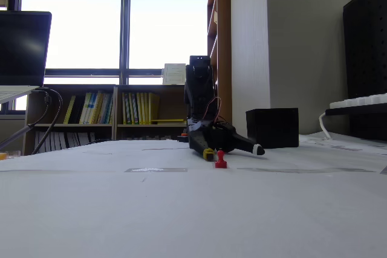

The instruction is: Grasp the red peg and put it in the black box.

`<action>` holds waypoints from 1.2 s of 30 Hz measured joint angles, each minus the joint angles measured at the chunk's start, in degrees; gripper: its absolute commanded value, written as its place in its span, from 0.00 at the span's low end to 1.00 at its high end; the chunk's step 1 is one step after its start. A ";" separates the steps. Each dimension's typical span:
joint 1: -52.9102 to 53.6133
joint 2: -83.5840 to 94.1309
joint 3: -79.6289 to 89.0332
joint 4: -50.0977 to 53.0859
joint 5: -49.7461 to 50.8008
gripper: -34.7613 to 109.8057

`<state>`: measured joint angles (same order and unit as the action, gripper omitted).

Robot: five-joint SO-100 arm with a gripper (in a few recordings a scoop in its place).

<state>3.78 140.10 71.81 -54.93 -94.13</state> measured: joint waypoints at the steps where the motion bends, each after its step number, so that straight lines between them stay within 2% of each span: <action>1: 0.00 0.53 0.97 0.00 -0.26 0.57; 11: 0.09 7.65 14.33 1.14 -0.53 0.57; 17: 0.09 8.79 16.79 1.49 -0.35 0.56; 23: 1.41 9.05 20.21 8.79 1.76 0.56; 27: 1.67 7.91 23.20 17.49 3.16 0.56; 36: 1.67 8.44 27.86 21.36 3.78 0.56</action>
<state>5.45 148.54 99.67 -33.57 -90.35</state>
